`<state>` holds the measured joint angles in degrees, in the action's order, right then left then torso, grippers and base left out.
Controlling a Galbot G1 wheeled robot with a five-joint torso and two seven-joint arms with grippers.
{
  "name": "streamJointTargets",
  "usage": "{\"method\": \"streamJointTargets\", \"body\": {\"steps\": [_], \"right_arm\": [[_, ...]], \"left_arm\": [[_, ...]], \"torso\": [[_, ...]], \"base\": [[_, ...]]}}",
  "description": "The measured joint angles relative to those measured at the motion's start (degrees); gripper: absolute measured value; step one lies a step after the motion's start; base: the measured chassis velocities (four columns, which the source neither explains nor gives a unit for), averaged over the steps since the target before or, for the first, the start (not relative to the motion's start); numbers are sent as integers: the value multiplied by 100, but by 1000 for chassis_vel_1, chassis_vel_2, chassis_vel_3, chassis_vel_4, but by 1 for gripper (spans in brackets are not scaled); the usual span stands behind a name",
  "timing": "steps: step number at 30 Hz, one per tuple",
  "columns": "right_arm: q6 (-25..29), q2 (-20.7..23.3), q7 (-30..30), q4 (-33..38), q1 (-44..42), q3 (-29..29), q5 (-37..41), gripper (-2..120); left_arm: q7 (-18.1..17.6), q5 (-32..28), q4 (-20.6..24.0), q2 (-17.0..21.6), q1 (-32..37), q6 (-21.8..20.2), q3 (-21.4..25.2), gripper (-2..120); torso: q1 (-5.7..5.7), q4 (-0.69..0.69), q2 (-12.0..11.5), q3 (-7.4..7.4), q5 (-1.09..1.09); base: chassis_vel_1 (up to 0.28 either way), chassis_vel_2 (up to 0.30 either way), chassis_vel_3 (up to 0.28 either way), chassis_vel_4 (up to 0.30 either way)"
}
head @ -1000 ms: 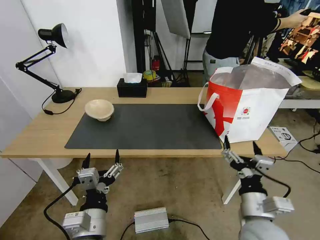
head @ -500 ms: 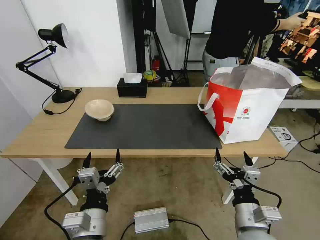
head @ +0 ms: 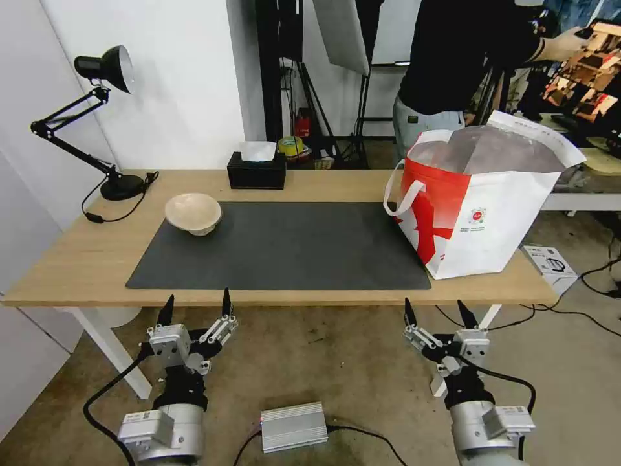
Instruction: Pick up the trash from the table and place it into the takeout bag.
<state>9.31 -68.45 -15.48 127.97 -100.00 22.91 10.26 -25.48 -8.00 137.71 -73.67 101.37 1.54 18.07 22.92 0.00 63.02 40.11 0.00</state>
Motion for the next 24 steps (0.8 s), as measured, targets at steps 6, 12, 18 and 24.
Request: {"method": "streamJointTargets", "body": {"steps": [6,12,18,24], "right_arm": [[25,-20,50,-47,9,-35,-169,100],[27,-51,28,-109,27,-69,-249,100],[28,-72,-41,-127,37,-81,-321,100],[27,-75,-48,-127,39,-83,-321,100]], "left_arm": [[-4,9,-10,-2,-4,0,-1,100],[-7,13,-10,2,-1,-1,8,100],[-8,9,-19,10,-21,-1,17,100],[-47,-39,-30,28,-85,-1,48,100]], "torso": [[0,0,0,0,0],[0,0,0,0,0],[0,0,0,0,0],[0,0,0,0,0]], "base": [[0,0,0,0],[0,0,0,0],[0,0,0,0],[0,0,0,0]]}}
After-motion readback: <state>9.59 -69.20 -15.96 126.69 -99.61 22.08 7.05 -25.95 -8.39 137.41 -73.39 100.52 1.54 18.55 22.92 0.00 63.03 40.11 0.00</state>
